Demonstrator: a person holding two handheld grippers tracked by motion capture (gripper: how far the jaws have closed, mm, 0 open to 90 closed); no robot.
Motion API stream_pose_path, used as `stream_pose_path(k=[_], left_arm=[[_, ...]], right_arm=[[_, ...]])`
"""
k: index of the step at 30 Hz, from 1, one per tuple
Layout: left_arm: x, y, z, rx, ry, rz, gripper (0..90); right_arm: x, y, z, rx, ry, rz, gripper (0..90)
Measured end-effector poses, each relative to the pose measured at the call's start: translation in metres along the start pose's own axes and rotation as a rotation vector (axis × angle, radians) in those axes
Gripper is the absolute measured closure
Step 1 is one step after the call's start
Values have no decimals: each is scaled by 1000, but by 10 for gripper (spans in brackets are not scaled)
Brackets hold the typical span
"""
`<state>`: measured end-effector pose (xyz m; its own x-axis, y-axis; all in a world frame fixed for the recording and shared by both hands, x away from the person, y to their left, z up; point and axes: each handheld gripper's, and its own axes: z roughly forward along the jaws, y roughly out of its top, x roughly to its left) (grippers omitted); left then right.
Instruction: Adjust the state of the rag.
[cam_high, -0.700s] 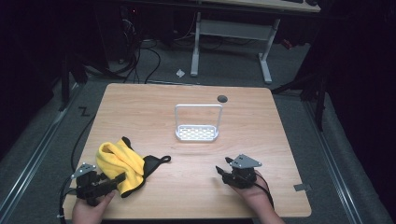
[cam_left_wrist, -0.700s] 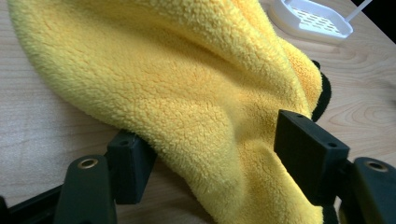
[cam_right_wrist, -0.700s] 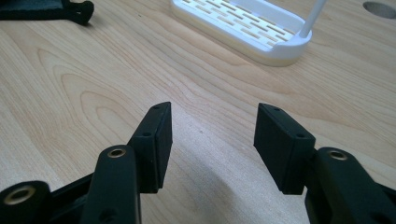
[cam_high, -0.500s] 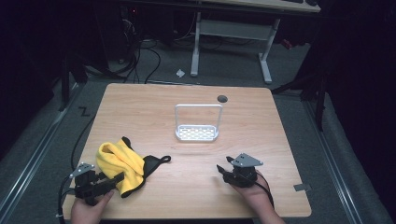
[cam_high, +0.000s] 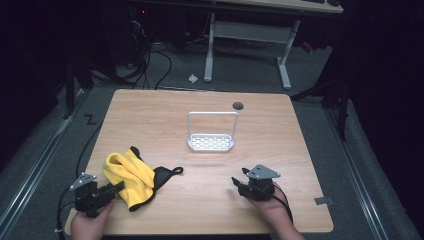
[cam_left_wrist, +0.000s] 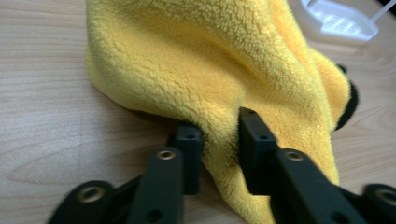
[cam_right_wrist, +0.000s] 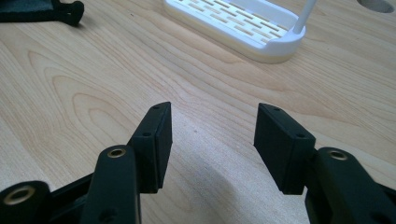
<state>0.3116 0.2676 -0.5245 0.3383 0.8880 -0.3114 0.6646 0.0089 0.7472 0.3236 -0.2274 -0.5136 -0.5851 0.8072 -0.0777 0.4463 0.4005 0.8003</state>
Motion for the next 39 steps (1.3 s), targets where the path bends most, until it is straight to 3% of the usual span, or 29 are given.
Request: stream_pose_path(k=[2, 5, 10, 12, 22, 25, 31, 34, 39], left_arm=[[-5, 1, 4, 15, 9, 40, 790], [-9, 1, 6, 25, 3, 56, 797], [-31, 0, 18, 64, -37, 136, 801], [-35, 0, 20, 67, -42, 145, 802], [-89, -2, 49, 102, -183, 258, 798], [-98, -1, 57, 99, -201, 288, 766], [-95, -2, 46, 67, -191, 287, 508], [-91, -5, 35, 53, -180, 268, 451], [-94, -8, 19, 25, -147, 280, 404]], right_arm=[[0, 0, 0, -1, 0, -3, 473], [0, 0, 0, 1, 1, -4, 473], [0, -2, -2, 4, 0, 1, 473], [-1, -2, -3, 1, -3, -4, 473], [0, -3, -3, 3, 0, 2, 473], [2, -3, -1, 8, 4, -3, 473], [3, -3, -1, 8, 15, -11, 487], [4, 0, 0, -8, 24, -14, 495], [11, 7, 6, -26, 41, -23, 497]])
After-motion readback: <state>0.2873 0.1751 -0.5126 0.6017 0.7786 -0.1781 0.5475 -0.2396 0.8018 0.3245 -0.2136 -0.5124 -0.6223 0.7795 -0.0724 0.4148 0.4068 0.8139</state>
